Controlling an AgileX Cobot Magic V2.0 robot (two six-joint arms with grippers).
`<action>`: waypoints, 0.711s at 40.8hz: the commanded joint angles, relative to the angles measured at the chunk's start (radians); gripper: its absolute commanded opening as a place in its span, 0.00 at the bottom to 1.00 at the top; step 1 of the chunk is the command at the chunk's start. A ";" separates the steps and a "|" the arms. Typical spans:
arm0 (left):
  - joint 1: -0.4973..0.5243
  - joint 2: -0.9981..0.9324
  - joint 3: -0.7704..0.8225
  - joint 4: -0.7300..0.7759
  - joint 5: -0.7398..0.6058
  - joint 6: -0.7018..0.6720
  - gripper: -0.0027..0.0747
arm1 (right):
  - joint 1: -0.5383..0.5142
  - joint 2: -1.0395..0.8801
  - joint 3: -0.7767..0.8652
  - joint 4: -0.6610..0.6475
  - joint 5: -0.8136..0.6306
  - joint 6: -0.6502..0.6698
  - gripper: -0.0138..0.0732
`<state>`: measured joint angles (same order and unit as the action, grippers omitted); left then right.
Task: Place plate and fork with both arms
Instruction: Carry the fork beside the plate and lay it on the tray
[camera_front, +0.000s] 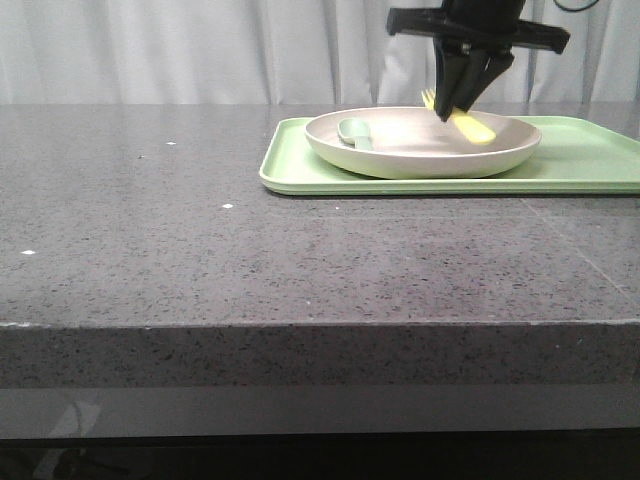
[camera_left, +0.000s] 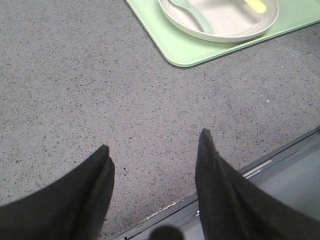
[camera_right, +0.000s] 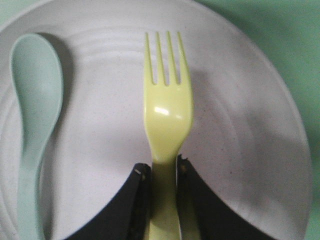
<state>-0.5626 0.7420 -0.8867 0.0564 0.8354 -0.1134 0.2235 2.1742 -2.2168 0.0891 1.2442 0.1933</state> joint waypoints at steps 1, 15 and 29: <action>-0.002 -0.003 -0.025 -0.001 -0.071 0.000 0.51 | -0.014 -0.095 -0.033 -0.013 0.098 -0.021 0.30; -0.002 -0.003 -0.025 -0.001 -0.071 0.000 0.51 | -0.152 -0.172 -0.033 -0.014 0.099 -0.026 0.30; -0.002 -0.003 -0.025 -0.001 -0.071 0.000 0.51 | -0.254 -0.172 0.033 -0.006 0.099 -0.077 0.30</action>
<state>-0.5626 0.7420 -0.8867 0.0564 0.8354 -0.1134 -0.0130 2.0700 -2.1815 0.0855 1.2481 0.1439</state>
